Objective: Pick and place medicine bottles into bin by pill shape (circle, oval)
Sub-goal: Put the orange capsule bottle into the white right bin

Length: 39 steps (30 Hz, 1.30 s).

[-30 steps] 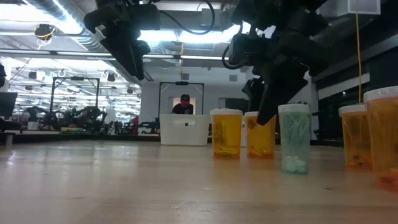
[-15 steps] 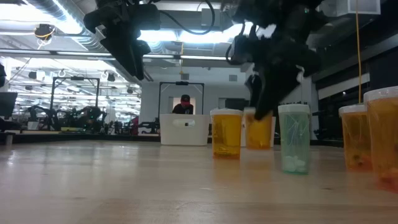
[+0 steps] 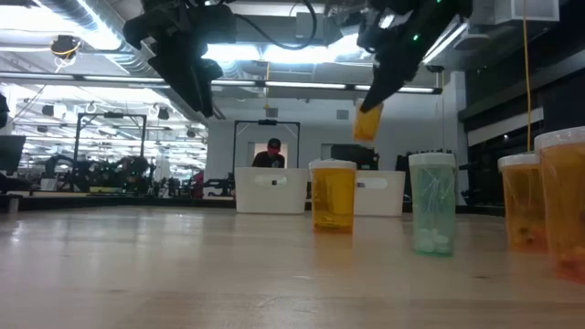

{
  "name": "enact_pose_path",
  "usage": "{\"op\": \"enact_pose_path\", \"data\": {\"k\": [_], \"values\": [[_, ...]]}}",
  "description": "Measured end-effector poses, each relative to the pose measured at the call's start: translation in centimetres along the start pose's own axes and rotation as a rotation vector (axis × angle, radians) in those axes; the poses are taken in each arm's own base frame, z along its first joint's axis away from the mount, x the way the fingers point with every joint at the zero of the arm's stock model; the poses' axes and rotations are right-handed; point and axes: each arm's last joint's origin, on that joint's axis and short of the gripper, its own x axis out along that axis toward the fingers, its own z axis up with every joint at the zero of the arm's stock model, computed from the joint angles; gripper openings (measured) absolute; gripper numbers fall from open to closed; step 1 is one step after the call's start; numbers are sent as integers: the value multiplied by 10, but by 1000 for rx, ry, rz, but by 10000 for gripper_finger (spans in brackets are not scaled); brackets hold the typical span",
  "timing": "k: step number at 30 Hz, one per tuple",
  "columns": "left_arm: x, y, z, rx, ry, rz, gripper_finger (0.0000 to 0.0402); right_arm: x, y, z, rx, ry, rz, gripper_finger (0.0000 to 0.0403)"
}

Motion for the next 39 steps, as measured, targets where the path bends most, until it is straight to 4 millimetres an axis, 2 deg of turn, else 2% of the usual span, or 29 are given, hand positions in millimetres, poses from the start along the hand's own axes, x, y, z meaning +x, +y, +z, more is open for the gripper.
{"op": "enact_pose_path", "data": {"k": [5, 9, 15, 18, 23, 31, 39], "values": [[0, 0, 2, 0, -20, 3, 171, 26, -48, -1, 128, 53, -33, 216], [0, 1, 4, -1, -36, 6, 171, 61, -81, -3, 222, 75, 9, 217], [0, 1, 4, -1, -38, 6, 171, 113, -113, -9, 323, 164, 23, 217], [0, 1, 4, -1, -38, 6, 171, 131, -119, -10, 342, 188, 60, 217], [0, 1, 4, -1, -38, 6, 171, 148, -119, -12, 374, 212, 85, 222], [0, 1, 4, -1, -38, 6, 171, 156, -119, -17, 398, 246, 56, 228], [0, 1, 4, -1, -38, 6, 171, 156, -123, -19, 432, 251, 45, 263]]}}
